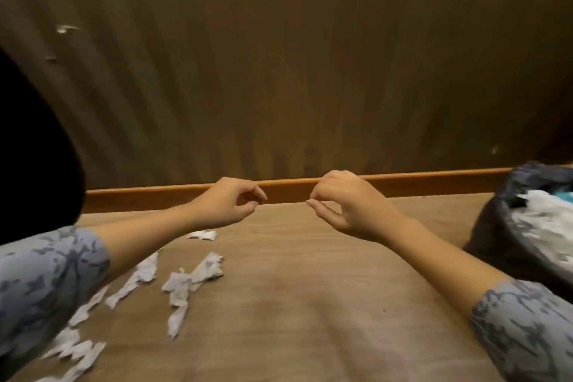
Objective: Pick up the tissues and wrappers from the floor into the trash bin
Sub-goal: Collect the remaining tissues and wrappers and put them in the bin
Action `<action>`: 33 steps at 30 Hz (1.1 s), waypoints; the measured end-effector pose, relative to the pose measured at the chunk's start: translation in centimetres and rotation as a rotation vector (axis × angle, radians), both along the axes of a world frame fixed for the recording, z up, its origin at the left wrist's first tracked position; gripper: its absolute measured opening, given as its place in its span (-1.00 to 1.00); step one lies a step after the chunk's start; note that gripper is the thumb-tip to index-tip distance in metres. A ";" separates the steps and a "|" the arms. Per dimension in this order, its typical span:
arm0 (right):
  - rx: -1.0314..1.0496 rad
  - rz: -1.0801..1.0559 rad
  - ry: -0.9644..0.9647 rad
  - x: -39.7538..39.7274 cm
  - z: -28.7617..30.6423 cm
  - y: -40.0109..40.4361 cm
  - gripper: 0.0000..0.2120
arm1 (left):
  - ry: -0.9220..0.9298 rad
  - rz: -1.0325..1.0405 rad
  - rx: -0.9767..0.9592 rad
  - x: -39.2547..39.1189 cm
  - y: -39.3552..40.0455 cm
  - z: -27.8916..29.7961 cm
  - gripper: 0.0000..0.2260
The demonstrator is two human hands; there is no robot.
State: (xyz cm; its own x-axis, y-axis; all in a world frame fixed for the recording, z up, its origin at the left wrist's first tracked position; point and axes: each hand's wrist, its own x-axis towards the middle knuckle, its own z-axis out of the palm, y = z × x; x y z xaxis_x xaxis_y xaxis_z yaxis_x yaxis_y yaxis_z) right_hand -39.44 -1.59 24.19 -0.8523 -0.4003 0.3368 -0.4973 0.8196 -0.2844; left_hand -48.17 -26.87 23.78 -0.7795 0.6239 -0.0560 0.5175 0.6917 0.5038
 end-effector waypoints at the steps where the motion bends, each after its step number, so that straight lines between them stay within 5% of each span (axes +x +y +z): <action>1: 0.017 0.033 -0.043 -1.2 0.2 -2.3 -0.81 | -0.013 0.041 0.001 -0.2 -2.6 0.0 -0.84; 7: 0.214 0.195 -0.288 -6.9 -1.4 -16.0 -0.77 | -0.027 0.345 0.128 -0.8 -15.9 -4.3 -0.86; 12: 0.138 0.082 -0.535 -8.8 -9.4 -24.3 -0.40 | -0.159 0.650 0.323 1.3 -25.2 -14.8 -0.76; 16: 0.114 -0.054 -0.796 -8.7 -16.2 -27.9 -0.11 | -0.047 0.846 0.239 6.3 -30.7 -21.2 -0.81; 19: 0.033 -0.265 -0.905 -8.2 -20.1 -29.7 0.00 | 0.051 1.060 0.025 10.6 -33.6 -24.9 -0.44; 22: -0.113 -0.487 -0.889 -7.9 -23.1 -31.3 0.17 | -0.088 1.233 -0.026 14.4 -35.0 -27.6 -0.09; 27: -0.014 -0.230 -0.624 -4.7 -27.0 -33.2 0.02 | -0.190 1.234 -0.071 15.9 -35.0 -29.6 0.16; 33: 0.023 -0.013 -0.330 -1.5 -30.1 -33.9 -0.58 | 0.085 0.962 0.066 11.2 -34.2 -29.8 -0.38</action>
